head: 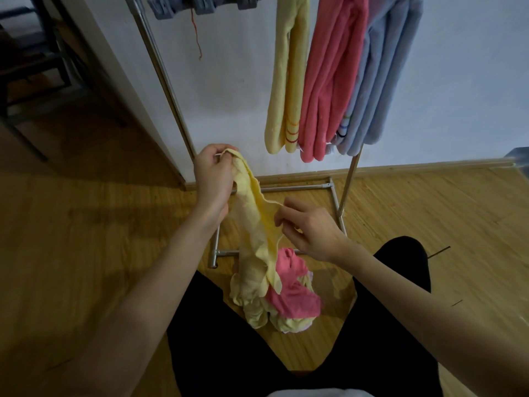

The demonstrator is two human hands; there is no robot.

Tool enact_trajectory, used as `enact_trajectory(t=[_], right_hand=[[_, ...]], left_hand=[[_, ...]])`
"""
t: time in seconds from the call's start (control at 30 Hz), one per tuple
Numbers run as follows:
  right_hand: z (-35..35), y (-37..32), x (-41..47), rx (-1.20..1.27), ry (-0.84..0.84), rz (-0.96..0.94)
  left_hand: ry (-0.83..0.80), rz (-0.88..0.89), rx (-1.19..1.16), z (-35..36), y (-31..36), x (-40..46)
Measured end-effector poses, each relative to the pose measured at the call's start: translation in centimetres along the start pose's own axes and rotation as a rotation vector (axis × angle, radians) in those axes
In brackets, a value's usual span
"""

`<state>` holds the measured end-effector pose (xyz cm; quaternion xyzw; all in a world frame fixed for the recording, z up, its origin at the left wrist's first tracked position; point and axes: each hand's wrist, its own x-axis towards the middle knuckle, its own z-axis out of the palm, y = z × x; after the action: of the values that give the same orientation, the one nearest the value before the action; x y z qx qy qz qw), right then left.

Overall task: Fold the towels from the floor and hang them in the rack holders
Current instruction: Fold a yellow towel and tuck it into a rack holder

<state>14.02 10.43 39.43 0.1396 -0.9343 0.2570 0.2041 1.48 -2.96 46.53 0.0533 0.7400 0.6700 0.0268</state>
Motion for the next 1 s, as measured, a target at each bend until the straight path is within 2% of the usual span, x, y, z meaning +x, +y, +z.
enact_trajectory(t=[0.17,0.4,0.53,0.63,0.77,1.0], right_hand=[[0.3,-0.4,0.8,0.025,-0.003,0.022],[0.5,-0.7,1.7,0.052,-0.057,0.155],[0.4,-1.1,2.0,0.079,0.008,0.180],[0.6,-1.1,2.3,0.003,0.032,0.232],[1.1,-0.9,2.4,-0.047,0.142,0.277],[-0.1,1.1,0.8,0.061,0.192,0.273]], left_hand=[[-0.017,0.012,-0.013,0.6,0.3,-0.4],[-0.109,0.019,-0.053,0.9,0.8,-1.3],[-0.119,0.017,-0.075,1.1,0.9,-1.6],[-0.123,0.011,-0.087,1.4,1.1,-1.9],[-0.121,0.003,-0.091,1.8,1.4,-2.0],[-0.063,-0.020,-0.090,0.5,2.0,-0.9]])
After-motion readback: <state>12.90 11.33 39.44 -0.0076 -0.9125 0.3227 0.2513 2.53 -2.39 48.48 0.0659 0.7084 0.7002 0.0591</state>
